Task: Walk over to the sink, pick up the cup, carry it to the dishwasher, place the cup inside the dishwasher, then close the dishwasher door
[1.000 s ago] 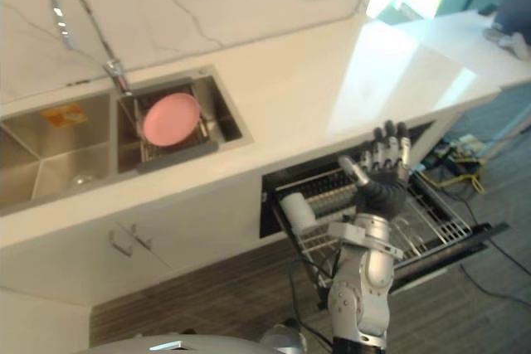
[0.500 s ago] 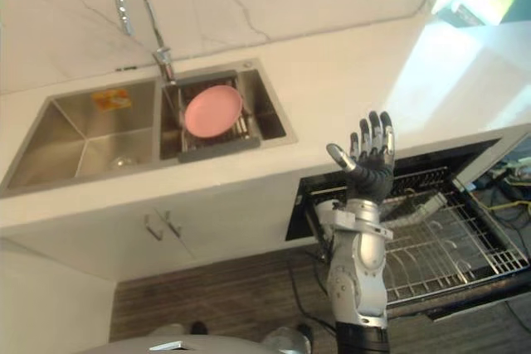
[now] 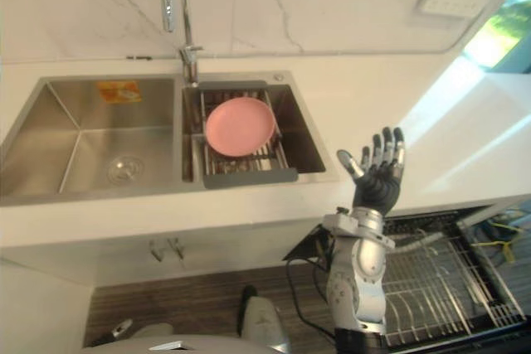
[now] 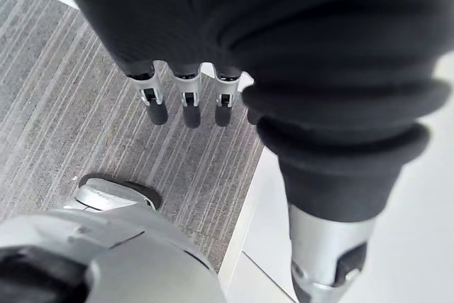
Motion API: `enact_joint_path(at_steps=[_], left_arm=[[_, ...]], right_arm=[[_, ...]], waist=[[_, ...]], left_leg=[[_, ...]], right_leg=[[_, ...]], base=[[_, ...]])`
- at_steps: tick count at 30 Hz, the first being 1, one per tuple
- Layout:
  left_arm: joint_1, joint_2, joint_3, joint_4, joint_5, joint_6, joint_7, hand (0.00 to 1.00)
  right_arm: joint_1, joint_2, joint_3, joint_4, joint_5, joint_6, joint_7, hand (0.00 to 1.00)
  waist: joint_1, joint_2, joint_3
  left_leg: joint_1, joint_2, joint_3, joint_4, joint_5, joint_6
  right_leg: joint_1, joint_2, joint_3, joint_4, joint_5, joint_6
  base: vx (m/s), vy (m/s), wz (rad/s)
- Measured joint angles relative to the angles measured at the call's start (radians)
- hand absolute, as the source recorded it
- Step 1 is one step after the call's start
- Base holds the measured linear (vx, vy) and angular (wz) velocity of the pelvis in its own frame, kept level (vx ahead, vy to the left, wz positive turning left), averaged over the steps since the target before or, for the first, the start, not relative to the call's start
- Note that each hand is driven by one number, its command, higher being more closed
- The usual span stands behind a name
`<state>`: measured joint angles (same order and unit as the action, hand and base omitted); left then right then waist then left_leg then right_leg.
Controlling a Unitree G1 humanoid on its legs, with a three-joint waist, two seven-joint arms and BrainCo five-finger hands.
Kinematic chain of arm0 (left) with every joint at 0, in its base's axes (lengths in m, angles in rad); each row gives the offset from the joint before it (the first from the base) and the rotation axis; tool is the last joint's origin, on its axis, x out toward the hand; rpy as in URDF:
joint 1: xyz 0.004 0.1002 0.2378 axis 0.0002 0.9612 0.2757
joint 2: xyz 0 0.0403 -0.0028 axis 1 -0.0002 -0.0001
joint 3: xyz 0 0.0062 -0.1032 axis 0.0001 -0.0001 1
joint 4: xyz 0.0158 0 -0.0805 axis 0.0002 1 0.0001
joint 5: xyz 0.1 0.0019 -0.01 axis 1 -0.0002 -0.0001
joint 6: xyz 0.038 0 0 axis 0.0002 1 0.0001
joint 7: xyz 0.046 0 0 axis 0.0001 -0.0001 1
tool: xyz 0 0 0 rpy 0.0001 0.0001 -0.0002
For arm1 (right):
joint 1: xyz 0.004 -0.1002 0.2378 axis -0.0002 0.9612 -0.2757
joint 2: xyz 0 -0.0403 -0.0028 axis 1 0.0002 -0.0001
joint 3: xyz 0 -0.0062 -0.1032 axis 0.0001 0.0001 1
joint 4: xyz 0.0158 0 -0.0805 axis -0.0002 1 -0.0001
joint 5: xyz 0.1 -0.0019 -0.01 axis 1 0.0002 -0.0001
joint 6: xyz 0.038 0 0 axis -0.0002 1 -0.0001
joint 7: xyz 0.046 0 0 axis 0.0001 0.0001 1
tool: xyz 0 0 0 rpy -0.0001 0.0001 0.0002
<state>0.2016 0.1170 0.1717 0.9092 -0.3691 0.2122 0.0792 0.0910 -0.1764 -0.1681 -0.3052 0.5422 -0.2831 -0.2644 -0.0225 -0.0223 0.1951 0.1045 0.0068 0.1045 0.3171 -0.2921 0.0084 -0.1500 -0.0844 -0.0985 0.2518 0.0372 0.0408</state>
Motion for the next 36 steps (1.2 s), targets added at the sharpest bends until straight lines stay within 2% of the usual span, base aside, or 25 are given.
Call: enact_joint_path(at_steps=[1, 2, 6, 9, 10, 11, 17, 20, 23, 24, 28, 30, 33, 36], left_arm=[[0.000, -0.010, 0.000, 0.000, 0.000, -0.001, 0.001, 0.00], [0.001, -0.017, 0.002, 0.000, 0.001, -0.001, -0.001, 0.00], [0.009, -0.012, 0.014, -0.004, 0.042, 0.002, -0.028, 0.00], [0.018, -0.006, 0.023, 0.007, 0.076, 0.019, -0.019, 0.00], [0.023, -0.001, 0.023, 0.007, 0.067, 0.028, -0.018, 0.00], [0.028, 0.007, 0.023, 0.004, 0.092, 0.039, -0.022, 0.00], [0.028, 0.007, 0.023, 0.004, 0.092, 0.039, -0.022, 0.00], [0.028, 0.007, 0.023, 0.004, 0.075, 0.040, -0.021, 0.00], [0.028, 0.001, 0.026, 0.004, 0.055, 0.043, -0.021, 0.00], [0.029, 0.001, 0.026, 0.005, 0.048, 0.044, -0.020, 0.00], [0.041, 0.008, 0.027, 0.006, 0.016, 0.051, -0.021, 0.00], [0.048, 0.010, 0.024, 0.007, 0.019, 0.048, -0.020, 0.00], [0.053, 0.010, 0.020, 0.007, 0.020, 0.046, -0.021, 0.00], [0.053, 0.017, 0.009, 0.006, 0.017, 0.048, -0.020, 0.00]], right_arm=[[-0.005, -0.005, -0.003, -0.003, 0.000, -0.009, -0.009, 0.00], [-0.020, -0.003, -0.016, -0.004, -0.001, -0.020, -0.018, 0.00], [-0.026, 0.001, -0.083, -0.066, 0.000, -0.029, -0.045, 0.00], [-0.024, 0.000, -0.095, -0.088, 0.007, -0.049, -0.018, 0.00], [-0.022, 0.001, -0.088, -0.089, 0.022, -0.048, 0.010, 0.00], [0.023, 0.007, -0.042, -0.106, 0.081, -0.012, 0.267, 0.00], [0.023, 0.007, -0.039, -0.106, 0.081, -0.012, 0.267, 0.00], [0.023, 0.008, -0.039, -0.089, 0.082, 0.007, 0.267, 0.00], [0.020, 0.009, -0.037, -0.032, 0.083, 0.064, 0.261, 0.00], [0.021, 0.010, -0.031, -0.012, 0.078, 0.099, 0.252, 0.00], [0.021, 0.008, -0.012, 0.023, -0.061, 0.182, 0.223, 0.00], [0.020, 0.003, -0.012, 0.034, -0.100, 0.194, 0.218, 0.00], [0.008, -0.039, -0.011, 0.072, -0.238, 0.232, 0.204, 0.00], [-0.048, -0.119, -0.004, 0.121, -0.429, 0.291, 0.168, 0.00]], waist=[[0.001, 0.008, 0.004], [0.001, 0.032, -0.001], [0.009, 0.017, 0.004], [0.004, 0.005, 0.000], [0.003, 0.000, -0.002], [0.004, -0.022, -0.009], [0.008, -0.022, -0.008], [0.005, -0.024, -0.008], [0.017, -0.031, -0.009], [0.018, -0.034, -0.009], [0.026, -0.047, -0.029], [0.025, -0.049, -0.043], [0.027, -0.043, -0.068], [0.027, -0.036, -0.081]], left_leg=[[0.001, 0.011, -0.003, -0.002, -0.011, 0.000], [0.004, 0.027, -0.005, -0.006, -0.030, -0.004], [0.032, 0.044, 0.003, -0.027, -0.036, -0.008], [0.061, 0.038, 0.010, -0.056, -0.034, -0.005], [0.060, 0.035, 0.016, -0.058, -0.033, -0.004], [0.046, 0.024, 0.031, -0.056, -0.029, 0.004], [0.044, 0.020, 0.027, -0.057, -0.027, 0.006], [0.037, 0.007, 0.003, -0.070, -0.011, 0.013], [0.045, -0.011, -0.015, -0.101, 0.015, 0.020], [0.050, -0.015, -0.024, -0.110, 0.021, 0.022], [0.053, -0.014, -0.025, -0.138, 0.036, 0.019], [0.054, -0.009, -0.027, -0.151, 0.041, 0.014], [0.056, 0.004, -0.029, -0.166, 0.045, 0.006], [0.057, 0.011, -0.034, -0.180, 0.049, -0.006]], right_leg=[[0.011, 0.012, -0.004, -0.022, 0.008, 0.000], [0.023, 0.033, -0.007, -0.053, 0.020, -0.003], [0.059, 0.056, -0.001, -0.102, 0.035, -0.004], [0.080, 0.056, 0.009, -0.118, 0.041, 0.003], [0.081, 0.054, 0.014, -0.126, 0.048, 0.004], [0.103, 0.051, 0.032, -0.212, 0.108, 0.003], [0.102, 0.048, 0.029, -0.212, 0.108, 0.003], [0.100, 0.029, 0.003, -0.212, 0.110, 0.005], [0.104, 0.008, -0.018, -0.214, 0.112, 0.008], [0.115, 0.002, -0.029, -0.220, 0.112, 0.008], [0.121, -0.002, -0.055, -0.243, 0.108, 0.002], [0.126, 0.001, -0.068, -0.259, 0.111, 0.000], [0.141, 0.011, -0.090, -0.294, 0.127, 0.008], [0.154, 0.013, -0.111, -0.312, 0.129, 0.010]], base=[[0.14, 0.025, -0.07], [0.12, 0.007, -0.12], [0.06, 0.001, -0.09], [-0.01, 0.032, -0.08], [-0.02, 0.026, -0.05], [-0.01, 0.013, -0.04], [0.00, 0.000, 0.01], [0.00, -0.003, 0.23], [-0.03, -0.008, 0.24], [-0.02, -0.011, 0.21], [0.00, -0.026, 0.10], [0.04, -0.031, 0.05], [0.09, -0.035, 0.10], [0.04, -0.021, 0.18]])
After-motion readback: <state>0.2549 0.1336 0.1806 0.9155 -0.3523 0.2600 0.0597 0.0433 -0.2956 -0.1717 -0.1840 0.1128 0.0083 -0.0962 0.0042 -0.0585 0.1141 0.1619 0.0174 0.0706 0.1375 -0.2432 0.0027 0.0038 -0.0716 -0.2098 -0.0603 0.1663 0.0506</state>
